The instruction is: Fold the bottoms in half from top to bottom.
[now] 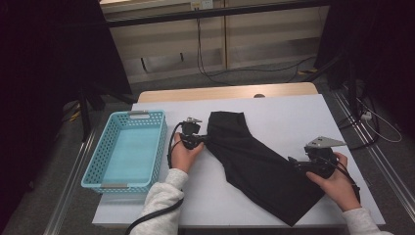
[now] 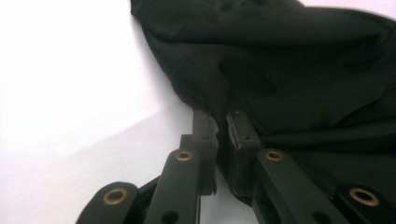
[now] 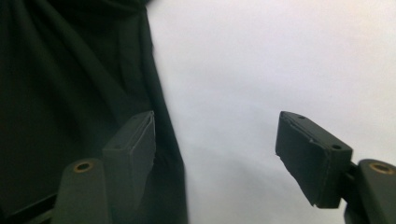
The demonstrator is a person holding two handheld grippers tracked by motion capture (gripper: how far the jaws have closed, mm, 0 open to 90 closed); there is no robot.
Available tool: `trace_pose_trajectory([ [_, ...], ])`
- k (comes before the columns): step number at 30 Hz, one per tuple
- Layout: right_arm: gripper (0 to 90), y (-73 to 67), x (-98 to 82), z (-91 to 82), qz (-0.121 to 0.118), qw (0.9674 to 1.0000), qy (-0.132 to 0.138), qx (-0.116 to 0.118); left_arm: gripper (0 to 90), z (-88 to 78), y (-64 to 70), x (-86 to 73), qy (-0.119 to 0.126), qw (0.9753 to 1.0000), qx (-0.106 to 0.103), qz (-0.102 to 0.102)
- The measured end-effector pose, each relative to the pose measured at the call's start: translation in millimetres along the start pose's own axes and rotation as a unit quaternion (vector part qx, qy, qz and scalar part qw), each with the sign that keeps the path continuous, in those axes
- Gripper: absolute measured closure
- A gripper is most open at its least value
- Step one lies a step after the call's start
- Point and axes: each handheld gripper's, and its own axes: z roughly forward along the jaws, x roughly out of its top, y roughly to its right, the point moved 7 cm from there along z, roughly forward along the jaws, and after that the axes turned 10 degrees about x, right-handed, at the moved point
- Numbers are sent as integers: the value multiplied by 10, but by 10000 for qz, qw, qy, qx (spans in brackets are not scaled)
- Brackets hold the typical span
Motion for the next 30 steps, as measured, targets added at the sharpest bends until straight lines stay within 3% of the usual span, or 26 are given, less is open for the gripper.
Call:
trace_pose_trajectory([
  [5,307,3,-44,-18,62,10000,-63,9,821,-32,-40,-32,21,10000,-25,-31],
  [9,369,-30,-127,10,137,9995,-216,158,787,-32,8,-25,64,9999,-11,87],
  [13,448,-80,-197,65,211,9983,-428,331,662,-48,17,-15,89,9998,-58,181],
  [19,580,-147,-193,67,194,9980,-439,413,384,-27,10,5,213,9995,25,226],
  [20,665,-177,-192,66,175,9975,-458,513,343,-14,-4,5,242,9994,69,252],
  [22,739,-208,-189,68,219,9967,-479,620,292,-12,-17,16,306,9992,145,203],
  [24,869,-239,-189,73,207,9957,-495,752,261,-16,-24,22,318,9991,156,215],
  [25,888,-261,-193,75,258,9946,-511,861,252,-16,-24,22,318,9991,156,215],
  [30,900,-222,-184,62,221,9942,-551,899,232,-7,-17,18,310,9989,200,278],
])
